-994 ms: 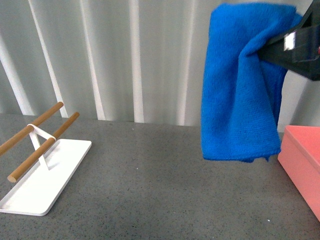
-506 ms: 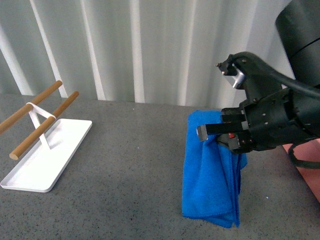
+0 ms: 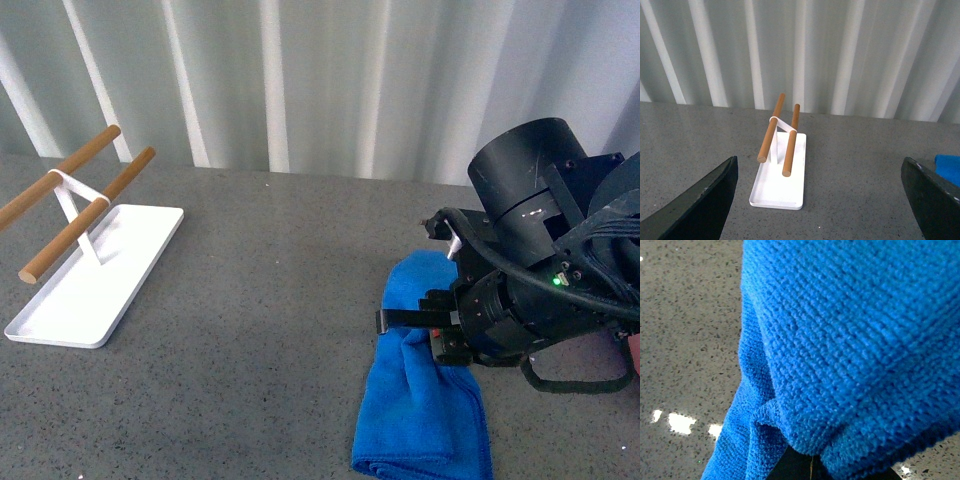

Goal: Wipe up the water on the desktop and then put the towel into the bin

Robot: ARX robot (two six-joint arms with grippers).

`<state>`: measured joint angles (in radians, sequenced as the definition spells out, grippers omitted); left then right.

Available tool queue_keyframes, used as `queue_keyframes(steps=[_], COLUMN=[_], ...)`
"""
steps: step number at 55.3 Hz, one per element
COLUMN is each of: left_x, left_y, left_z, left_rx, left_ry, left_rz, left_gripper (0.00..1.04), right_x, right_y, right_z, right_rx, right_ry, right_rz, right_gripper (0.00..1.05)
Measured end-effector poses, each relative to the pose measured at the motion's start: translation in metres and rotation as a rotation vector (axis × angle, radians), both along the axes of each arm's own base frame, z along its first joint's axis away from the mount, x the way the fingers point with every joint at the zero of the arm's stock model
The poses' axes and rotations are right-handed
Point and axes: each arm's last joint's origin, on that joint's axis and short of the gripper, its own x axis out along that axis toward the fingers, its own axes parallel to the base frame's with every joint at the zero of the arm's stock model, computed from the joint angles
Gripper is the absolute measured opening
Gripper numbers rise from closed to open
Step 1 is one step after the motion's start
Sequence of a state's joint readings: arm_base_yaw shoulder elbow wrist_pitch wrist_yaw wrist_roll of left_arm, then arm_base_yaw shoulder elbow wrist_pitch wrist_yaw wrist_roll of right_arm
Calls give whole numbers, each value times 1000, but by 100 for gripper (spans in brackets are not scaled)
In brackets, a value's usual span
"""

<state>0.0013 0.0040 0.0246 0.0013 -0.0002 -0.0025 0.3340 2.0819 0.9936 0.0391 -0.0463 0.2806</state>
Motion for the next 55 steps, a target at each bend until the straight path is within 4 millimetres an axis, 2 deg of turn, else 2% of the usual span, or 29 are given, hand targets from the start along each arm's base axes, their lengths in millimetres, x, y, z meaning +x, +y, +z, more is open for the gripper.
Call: queue_keyframes(steps=[20, 33, 45, 55], left_x=[0, 0, 0, 0], left_y=[0, 0, 0, 0], left_z=[0, 0, 0, 0], left_rx=[0, 0, 0, 0], left_ry=[0, 0, 0, 0], left_rz=[0, 0, 0, 0], left_gripper=[98, 98, 98, 98], right_x=[20, 49, 85, 106], right_y=[-25, -32, -24, -3], right_z=[-3, -17, -19, -13], right_rx=[-83, -131, -63, 45], right_ry=[-42, -94, -173, -213], right_rz=[-131, -169, -109, 29], right_gripper=[3, 3, 3, 3])
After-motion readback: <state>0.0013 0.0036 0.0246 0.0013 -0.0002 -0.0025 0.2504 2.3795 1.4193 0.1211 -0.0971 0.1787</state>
